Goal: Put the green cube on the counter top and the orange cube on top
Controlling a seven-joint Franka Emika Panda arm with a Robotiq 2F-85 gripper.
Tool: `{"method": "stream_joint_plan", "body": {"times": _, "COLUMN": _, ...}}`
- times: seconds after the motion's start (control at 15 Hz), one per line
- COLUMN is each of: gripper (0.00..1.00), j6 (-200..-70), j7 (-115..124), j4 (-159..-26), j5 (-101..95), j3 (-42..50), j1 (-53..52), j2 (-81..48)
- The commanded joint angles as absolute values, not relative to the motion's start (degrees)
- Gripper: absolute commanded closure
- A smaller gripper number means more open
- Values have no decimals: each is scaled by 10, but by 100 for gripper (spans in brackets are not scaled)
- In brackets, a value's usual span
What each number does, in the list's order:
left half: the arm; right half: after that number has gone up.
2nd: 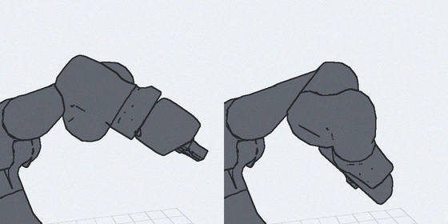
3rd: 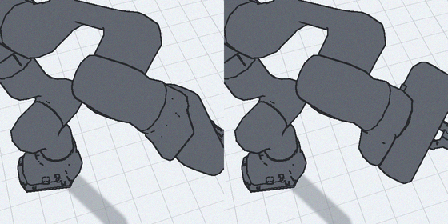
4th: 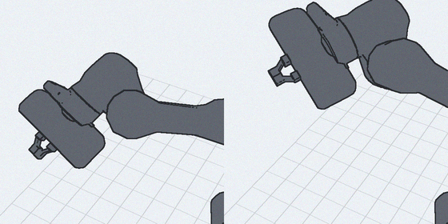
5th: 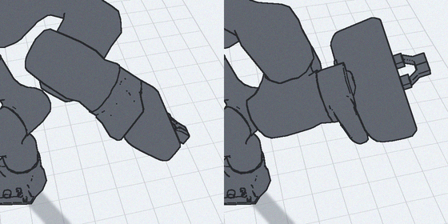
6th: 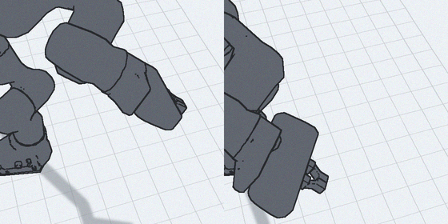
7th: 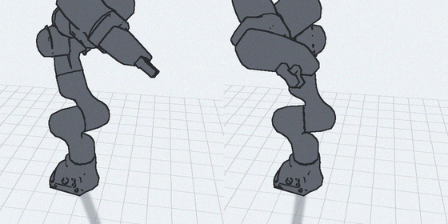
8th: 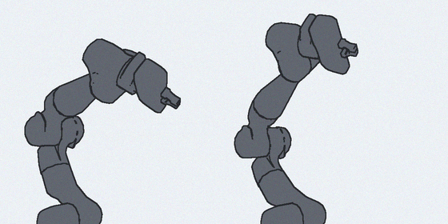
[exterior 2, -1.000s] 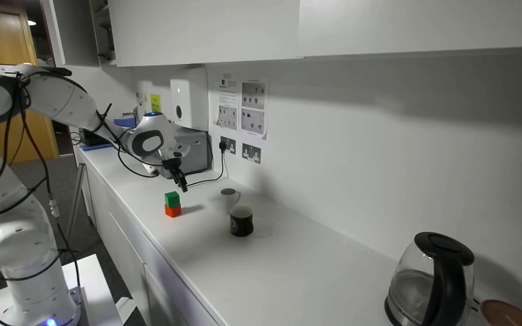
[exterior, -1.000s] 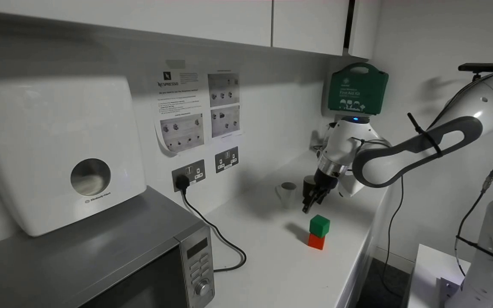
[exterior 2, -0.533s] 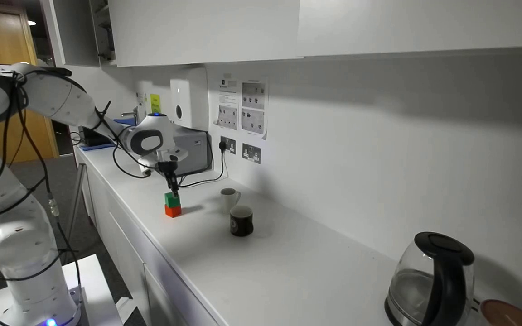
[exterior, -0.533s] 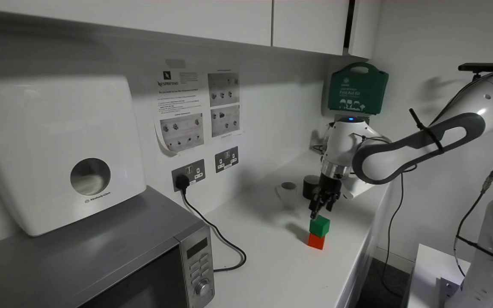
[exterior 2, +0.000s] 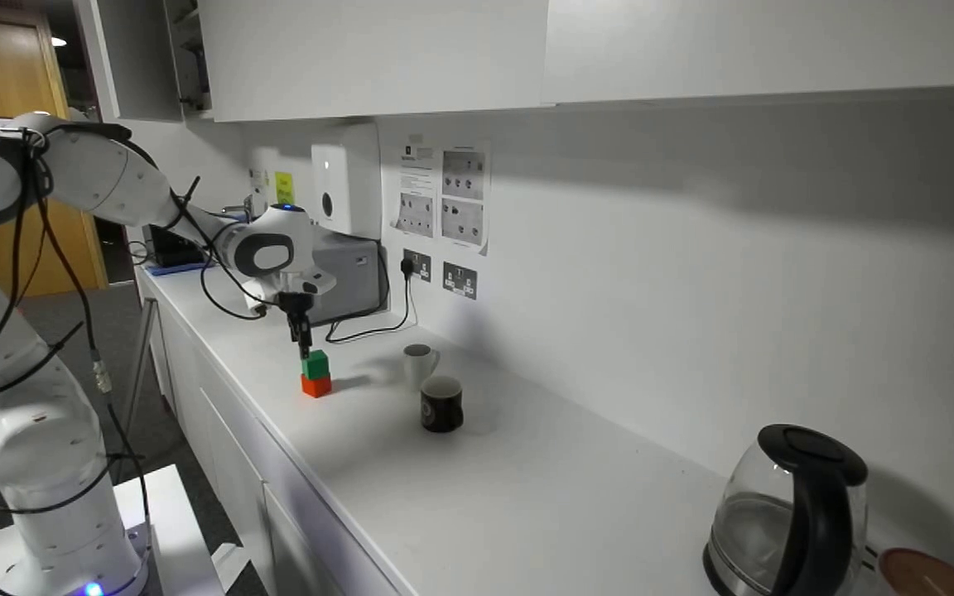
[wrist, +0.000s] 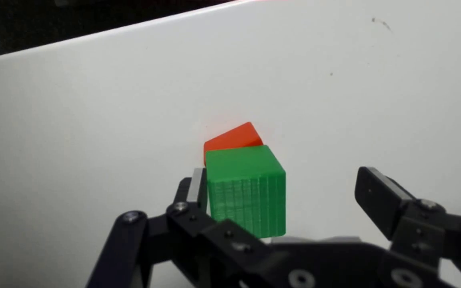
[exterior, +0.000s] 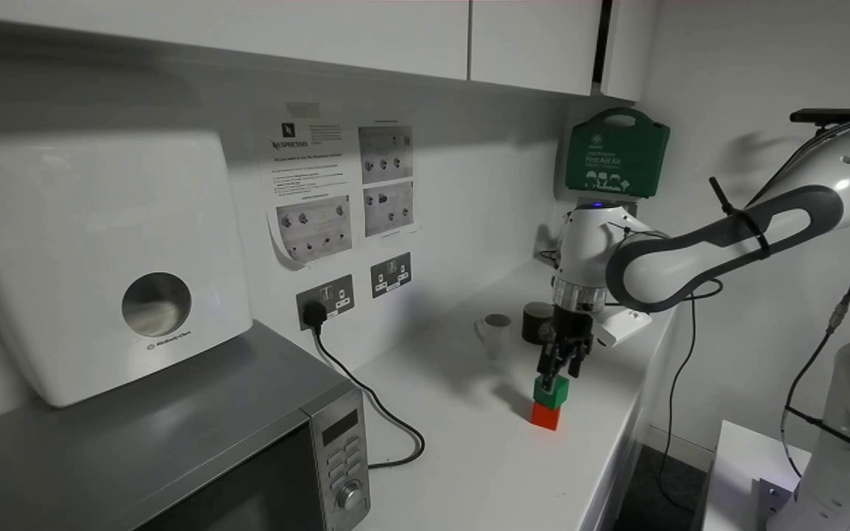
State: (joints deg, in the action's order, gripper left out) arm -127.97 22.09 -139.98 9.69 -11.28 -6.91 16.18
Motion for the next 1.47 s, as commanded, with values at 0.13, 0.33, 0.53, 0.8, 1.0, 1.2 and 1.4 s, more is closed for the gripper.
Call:
{"method": "stream_joint_plan", "body": {"times": 0.13, "gripper": 0, "j6": -1237, "j7": 168, "j4": -1363, "j5": 67, "j3": -106, "j1": -68, "j2": 149}}
{"method": "stream_joint_plan", "body": {"times": 0.33, "gripper": 0, "j6": -1242, "j7": 158, "j4": -1356, "j5": 52, "j3": -106, "j1": -67, "j2": 140}}
{"method": "stream_joint_plan", "body": {"times": 0.53, "gripper": 0, "j6": -1251, "j7": 156, "j4": -1349, "j5": 42, "j3": -108, "j1": -67, "j2": 124}}
{"method": "stream_joint_plan", "body": {"times": 0.8, "gripper": 0, "j6": -1258, "j7": 155, "j4": -1336, "j5": 40, "j3": -104, "j1": -67, "j2": 90}}
{"method": "stream_joint_plan", "body": {"times": 1.0, "gripper": 0, "j6": -1259, "j7": 154, "j4": -1329, "j5": 37, "j3": -100, "j1": -66, "j2": 72}}
{"method": "stream_joint_plan", "body": {"times": 1.2, "gripper": 0, "j6": -1258, "j7": 154, "j4": -1324, "j5": 29, "j3": -93, "j1": -64, "j2": 61}}
{"method": "stream_joint_plan", "body": {"times": 1.4, "gripper": 0, "j6": -1259, "j7": 158, "j4": -1320, "j5": 15, "j3": -87, "j1": -62, "j2": 53}}
